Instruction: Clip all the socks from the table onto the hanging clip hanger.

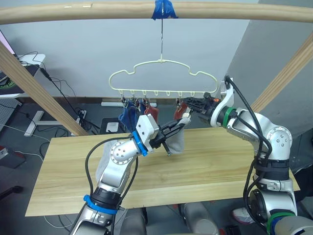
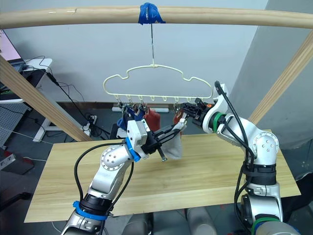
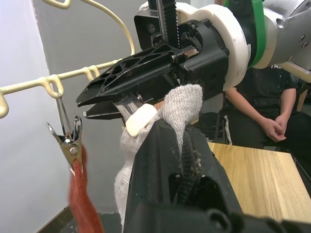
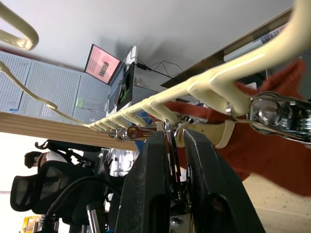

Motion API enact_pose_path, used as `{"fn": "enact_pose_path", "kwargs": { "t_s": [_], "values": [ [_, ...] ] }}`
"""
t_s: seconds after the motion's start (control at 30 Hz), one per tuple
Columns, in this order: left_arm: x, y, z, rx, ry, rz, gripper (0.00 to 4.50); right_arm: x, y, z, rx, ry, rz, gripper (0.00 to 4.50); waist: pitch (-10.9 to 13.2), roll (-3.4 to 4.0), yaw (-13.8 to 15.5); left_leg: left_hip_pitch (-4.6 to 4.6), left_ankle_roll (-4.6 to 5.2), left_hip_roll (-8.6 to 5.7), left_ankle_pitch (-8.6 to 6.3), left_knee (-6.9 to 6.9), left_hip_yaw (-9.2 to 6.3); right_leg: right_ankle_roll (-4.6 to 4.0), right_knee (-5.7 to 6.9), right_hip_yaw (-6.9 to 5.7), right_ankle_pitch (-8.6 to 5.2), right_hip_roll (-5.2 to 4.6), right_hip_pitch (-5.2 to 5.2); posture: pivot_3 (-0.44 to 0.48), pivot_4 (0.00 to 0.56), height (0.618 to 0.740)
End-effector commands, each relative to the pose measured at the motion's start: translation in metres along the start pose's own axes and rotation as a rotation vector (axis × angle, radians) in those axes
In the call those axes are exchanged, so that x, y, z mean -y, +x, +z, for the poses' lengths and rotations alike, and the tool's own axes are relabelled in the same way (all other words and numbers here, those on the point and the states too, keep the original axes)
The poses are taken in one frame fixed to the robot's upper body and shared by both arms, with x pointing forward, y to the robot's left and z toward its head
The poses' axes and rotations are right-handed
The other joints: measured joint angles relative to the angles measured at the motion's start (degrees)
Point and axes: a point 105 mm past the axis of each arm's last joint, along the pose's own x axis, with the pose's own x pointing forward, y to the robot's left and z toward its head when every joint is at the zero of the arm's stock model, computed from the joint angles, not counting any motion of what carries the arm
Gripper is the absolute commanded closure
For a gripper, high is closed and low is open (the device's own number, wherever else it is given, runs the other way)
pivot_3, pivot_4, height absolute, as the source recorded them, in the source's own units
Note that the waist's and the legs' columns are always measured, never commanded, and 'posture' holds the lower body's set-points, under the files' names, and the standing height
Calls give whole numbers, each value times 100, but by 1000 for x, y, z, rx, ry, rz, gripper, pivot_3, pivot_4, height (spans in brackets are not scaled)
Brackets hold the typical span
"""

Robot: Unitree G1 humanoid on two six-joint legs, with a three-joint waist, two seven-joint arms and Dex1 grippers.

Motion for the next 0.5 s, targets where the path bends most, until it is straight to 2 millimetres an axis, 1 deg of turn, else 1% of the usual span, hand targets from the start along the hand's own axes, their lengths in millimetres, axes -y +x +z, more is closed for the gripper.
{"fn": "enact_pose_path", "kwargs": {
  "t_s": [0.03, 0.07, 0.13, 0.2, 0.3, 0.37, 0.43, 0.5],
  "values": [
    [0, 3, 14, 55, 31, -3, 4500, -8, -4, 3, 19, -36, 33, 2740, 0, 0, 2, 0, 0, 0, 0, 0, 0, 0, 0, 0, 0, 0, 0, -166, 206, 740],
    [0, 3, 14, 55, 31, -3, 4500, -7, -4, 3, 19, -40, 29, 2268, 0, 0, 6, 0, 0, 0, 0, 0, 0, 0, 0, 0, 0, 0, 0, -167, 207, 740],
    [0, 4, 13, 48, 37, -4, 4500, -7, -5, 5, 24, -55, 37, 1648, 0, 0, 9, 0, 0, 0, 0, 0, 0, 0, 0, 0, 0, 0, 0, -168, 208, 740],
    [0, 5, 12, 41, 42, -6, 4500, -5, -7, 7, 33, -62, 40, 938, 0, 0, 12, 0, 0, 0, 0, 0, 0, 0, 0, 0, 0, 0, 0, -165, 209, 740],
    [0, 9, 11, 35, 50, -17, 4500, -2, -19, 13, 53, -68, 54, 17, 0, 0, 25, -1, 0, 0, 0, 0, 0, 0, 0, 0, 0, 0, 0, -163, 210, 740],
    [-1, 12, 9, 20, 53, -24, 4500, 5, -35, 21, 79, -104, 32, 17, 1, 1, 69, -2, 0, 0, 0, 0, 0, 0, 0, 0, 0, 0, 0, -170, 211, 740],
    [1, 11, 1, -14, 31, -50, 4500, 11, -50, 25, 97, -110, 10, 17, 2, 2, 132, -6, 0, -1, 0, 0, 0, 0, -7, -1, 0, -1, 0, -186, 213, 740],
    [4, 10, -7, -44, -61, -59, 3954, 12, -64, 27, 108, -191, -17, 0, 3, 4, 137, -7, 1, -2, -1, 1, 3, 1, -11, 3, 0, -2, 0, -193, 214, 740]
  ]
}}
